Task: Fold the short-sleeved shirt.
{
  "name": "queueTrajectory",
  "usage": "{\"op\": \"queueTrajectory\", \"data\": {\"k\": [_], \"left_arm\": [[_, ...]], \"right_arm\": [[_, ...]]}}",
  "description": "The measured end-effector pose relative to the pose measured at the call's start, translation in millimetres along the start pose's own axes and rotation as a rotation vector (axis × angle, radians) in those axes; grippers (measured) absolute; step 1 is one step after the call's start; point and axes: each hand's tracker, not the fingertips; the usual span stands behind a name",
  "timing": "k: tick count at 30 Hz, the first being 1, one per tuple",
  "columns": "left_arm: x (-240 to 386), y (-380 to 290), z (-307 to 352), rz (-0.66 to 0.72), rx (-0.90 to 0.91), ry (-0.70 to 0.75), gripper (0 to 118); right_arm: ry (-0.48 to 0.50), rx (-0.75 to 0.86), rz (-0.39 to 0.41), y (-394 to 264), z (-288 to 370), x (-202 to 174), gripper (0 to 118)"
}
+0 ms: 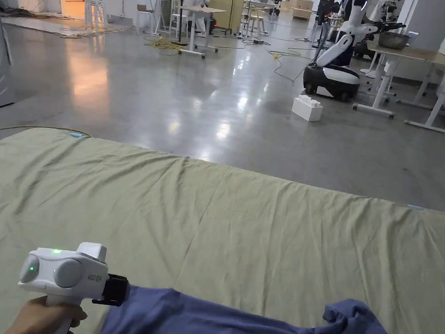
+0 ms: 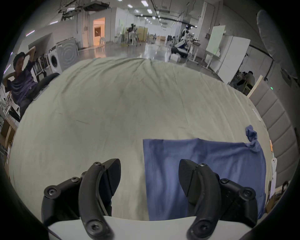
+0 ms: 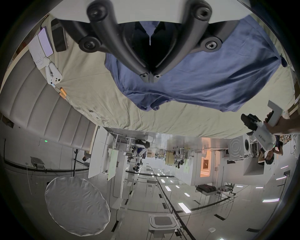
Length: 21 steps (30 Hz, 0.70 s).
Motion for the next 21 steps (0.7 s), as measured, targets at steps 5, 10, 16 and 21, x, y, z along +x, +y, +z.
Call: {"op": "queueTrajectory", "data": {"k": [5, 10, 16, 21], "left_arm": [[8.4, 17.8, -47.1, 0.001, -0.034, 0.066, 81], [28.0, 9.0, -62.1, -0.105, -0.135, 0.182, 80], [19.5, 6.3, -95.8, -0.188, -0.099, 0.176, 77], [44.2, 5.9, -66.5, -0.174, -0.061, 0.123, 11]], "right_arm": [[-0.018, -0.052, -0.012, -7.1, -16.6, 6.0, 0], [-0.017, -0.072, 0.005, -12.8, -27.1, 4.1, 0], [0.002, -0.083, 0.015, -13.5, -36.3, -0.9, 0], [0.014, -0.091, 0.008, -13.3, -42.4, -0.9, 0]]}}
